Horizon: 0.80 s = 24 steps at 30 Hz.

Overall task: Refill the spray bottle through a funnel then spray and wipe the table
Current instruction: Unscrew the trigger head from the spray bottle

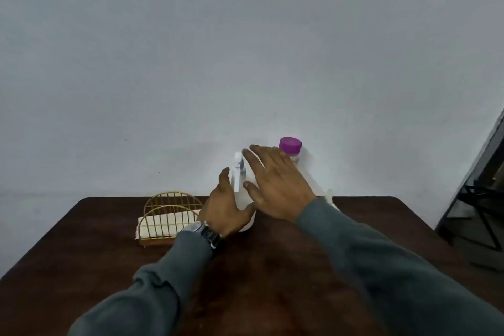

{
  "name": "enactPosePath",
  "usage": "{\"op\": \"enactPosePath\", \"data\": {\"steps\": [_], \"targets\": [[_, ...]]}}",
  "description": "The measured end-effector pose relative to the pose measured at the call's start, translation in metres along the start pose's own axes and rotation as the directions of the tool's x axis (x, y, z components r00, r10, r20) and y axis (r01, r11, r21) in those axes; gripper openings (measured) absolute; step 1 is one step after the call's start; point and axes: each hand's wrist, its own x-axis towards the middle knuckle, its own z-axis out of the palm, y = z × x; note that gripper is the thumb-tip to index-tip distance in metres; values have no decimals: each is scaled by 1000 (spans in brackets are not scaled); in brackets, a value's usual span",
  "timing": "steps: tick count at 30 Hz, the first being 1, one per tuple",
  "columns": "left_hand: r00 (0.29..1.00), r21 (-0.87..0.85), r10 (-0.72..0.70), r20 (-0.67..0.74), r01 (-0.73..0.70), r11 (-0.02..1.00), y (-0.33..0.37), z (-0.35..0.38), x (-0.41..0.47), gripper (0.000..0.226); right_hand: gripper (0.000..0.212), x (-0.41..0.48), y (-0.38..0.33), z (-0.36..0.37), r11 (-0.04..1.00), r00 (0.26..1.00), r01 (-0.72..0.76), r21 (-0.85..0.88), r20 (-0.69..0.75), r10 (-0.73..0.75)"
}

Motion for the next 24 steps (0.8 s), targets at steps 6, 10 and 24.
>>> {"op": "enactPosePath", "data": {"steps": [6, 10, 24], "targets": [[999, -24, -34, -33, 34, 999, -2, 11, -9, 98, 65, -2, -19, -5, 983, 998, -30, 183, 52, 21], [998, 22, 24, 58, -25, 999, 5, 2, -42, 77, 53, -24, -28, -26, 956, 997, -77, 282, 45, 67], [941, -351, 285, 183, -209, 913, 28, -42, -241, 70, 45, -163, -99, -145, 752, 958, -284, 594, 206, 199]]}}
